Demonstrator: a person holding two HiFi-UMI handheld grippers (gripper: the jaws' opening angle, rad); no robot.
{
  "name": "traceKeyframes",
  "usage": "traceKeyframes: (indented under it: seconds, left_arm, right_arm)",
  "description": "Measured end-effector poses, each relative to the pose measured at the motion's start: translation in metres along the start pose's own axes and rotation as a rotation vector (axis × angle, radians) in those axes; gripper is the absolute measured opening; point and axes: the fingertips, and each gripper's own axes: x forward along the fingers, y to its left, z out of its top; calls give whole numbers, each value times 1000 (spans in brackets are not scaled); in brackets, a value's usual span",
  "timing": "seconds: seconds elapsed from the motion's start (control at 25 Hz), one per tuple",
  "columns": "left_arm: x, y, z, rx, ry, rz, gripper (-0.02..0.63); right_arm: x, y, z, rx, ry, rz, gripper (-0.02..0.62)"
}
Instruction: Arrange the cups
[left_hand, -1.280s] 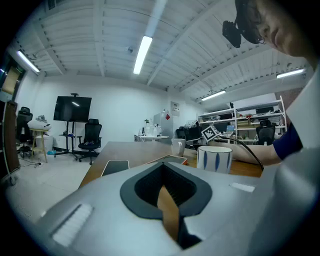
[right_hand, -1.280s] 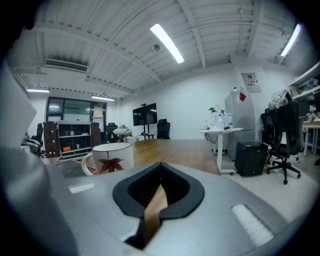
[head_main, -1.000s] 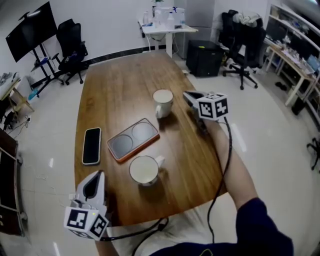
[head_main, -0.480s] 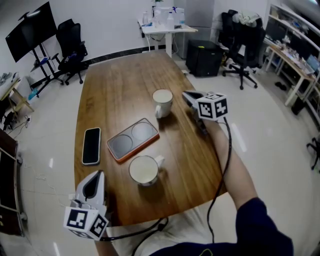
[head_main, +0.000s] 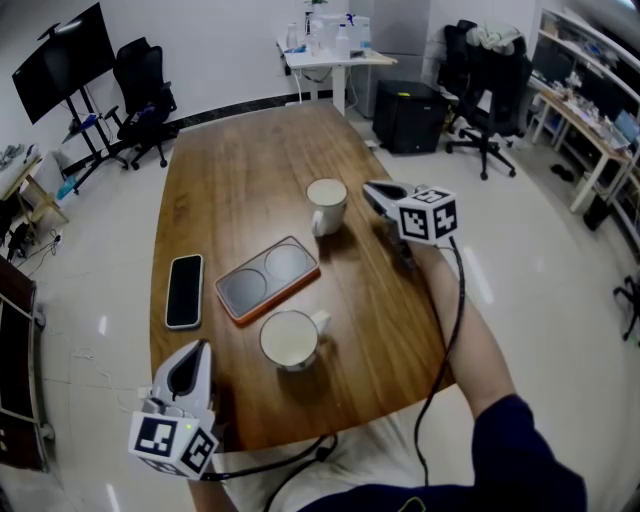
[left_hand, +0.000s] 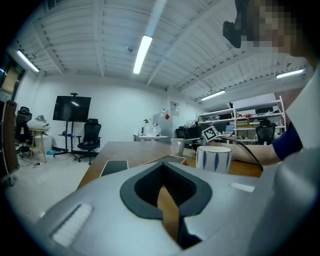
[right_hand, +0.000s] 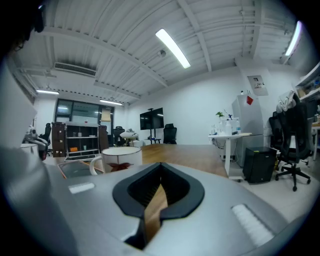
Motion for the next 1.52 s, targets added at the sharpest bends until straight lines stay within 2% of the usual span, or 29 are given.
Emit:
traceKeyframes:
  seconds: [0.08,0.2,0.28,0.32,0.48,0.6,0.64,0.68,0.72,0.8,1.0,1.16,1.28,1.52]
  left_arm:
    - [3,-6,-1,7,9,-54,5]
    - [6,-12,-3,12,27,-109,17]
    - [6,-14,-3,15,23,-118,31]
    - [5,-14,-2,17,16,-119,31]
    - [5,-14,1,20,8,-106,32]
    - [5,-13,1,19,9,-98,32]
    - [5,-13,1,18,8,-96,32]
    - [5,-13,1,18,7,-96,32]
    - [5,-13,1,18,6,-96,32]
    - [6,-13,1,18,5,-97,32]
    - [6,-12,-2,19,9,-95,32]
    - [6,-14,0,21,8,-97,32]
    - [7,-16,0,20,4,-99,32]
    - [7,-15,1,21,3,-95,32]
  right_arm:
    - [1,6,2,-13,-12,41,24]
    - [3,16,1,-26,-5,122,165]
    - [2,24,-1,-35,-2,185,205]
    - [1,27,-1,-39,-1,208,213]
    - [-2,35,-1,-48,0,257,180]
    - [-5,47,-2,-64,5,336,202]
    - [-6,55,-3,-73,8,382,253]
    - [-8,63,-3,-81,10,429,350]
    - [-9,71,-3,-88,11,466,389]
    - [-7,81,-3,-92,10,498,394]
    - [14,98,-3,-85,6,493,448]
    - [31,107,1,-84,5,485,449]
    - [37,101,3,-78,6,434,387]
    - [39,95,9,-65,-20,341,384]
